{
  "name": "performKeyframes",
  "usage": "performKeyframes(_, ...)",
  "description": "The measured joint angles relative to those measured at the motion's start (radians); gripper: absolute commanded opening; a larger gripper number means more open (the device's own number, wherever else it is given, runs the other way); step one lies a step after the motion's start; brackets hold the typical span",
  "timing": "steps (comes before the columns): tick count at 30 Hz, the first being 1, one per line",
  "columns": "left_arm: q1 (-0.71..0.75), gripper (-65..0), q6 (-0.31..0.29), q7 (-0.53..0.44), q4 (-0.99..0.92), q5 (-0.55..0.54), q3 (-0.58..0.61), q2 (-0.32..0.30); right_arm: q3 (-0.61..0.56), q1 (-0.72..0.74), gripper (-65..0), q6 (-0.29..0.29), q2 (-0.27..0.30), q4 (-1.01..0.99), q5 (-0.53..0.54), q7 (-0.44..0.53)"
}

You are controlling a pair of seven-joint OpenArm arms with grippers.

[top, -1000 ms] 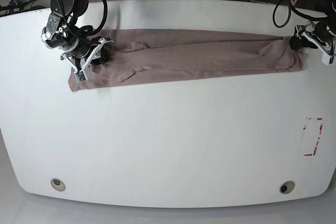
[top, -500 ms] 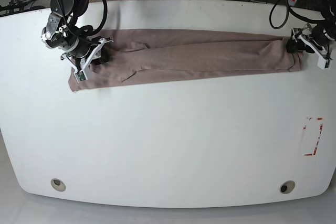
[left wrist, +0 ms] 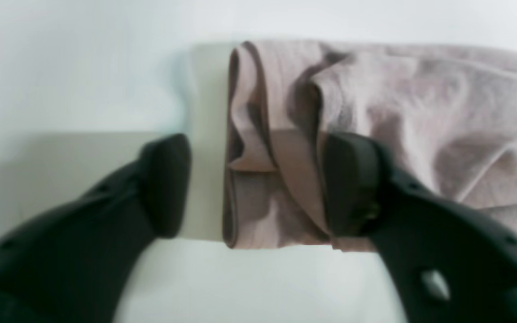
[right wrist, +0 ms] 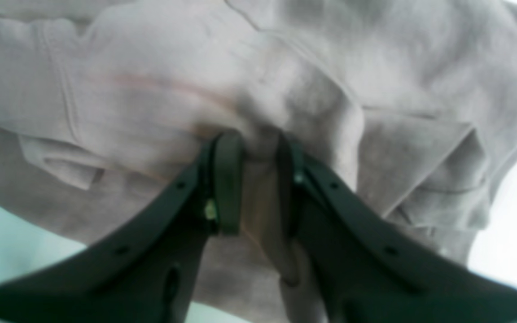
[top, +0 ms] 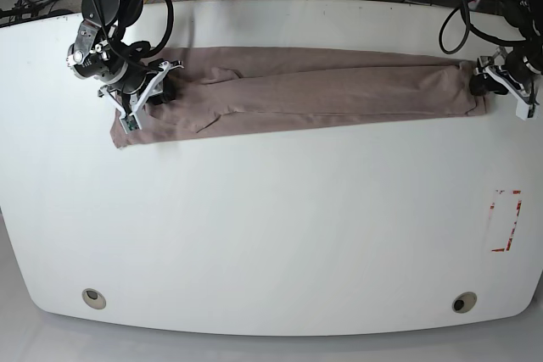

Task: Fold the T-shirt properly
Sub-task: 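Carry the strip end with the left gripper toward the right gripper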

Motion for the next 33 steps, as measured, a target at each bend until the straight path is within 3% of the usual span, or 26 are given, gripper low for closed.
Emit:
performKeyframes(2,0.000,-57.2,0.000,0.002,-0.001,-0.004,0.001,0.003,0.000,0.000,-52.6,0.000,0.000,0.000,0.000,0.000)
performKeyframes(3,0.002,-58.3,0.000,0.003,-0.002,-0.004,0.005,0.004,0.000,0.000,-52.6,0.000,0.000,0.000,0.000,0.000)
performKeyframes(8,0.013,-58.6,0.003,0.036,0.061,0.014,0.041,0.012,0.000,0.001,-52.6,0.000,0.000,0.000,0.000,-0.001)
performKeyframes(15,0.091,-58.6,0.003,0.054,0.366,0.034,0.053,0.096,-0.001,0.001,-52.6,-0.001,0.000,0.000,0.000,-0.001)
performKeyframes(22,0.141,-58.7,0.003,0.042,0.615,0.018,0.259,0.154,-0.001,-0.002,-52.6,-0.003,0.000,0.001,0.000,0.000)
performKeyframes(33,0.121,-58.7,0.003,0.055,0.637,0.031,0.539,0.234,-0.001,-0.002,-52.6,-0.003,0.000,0.001,0.000,0.003)
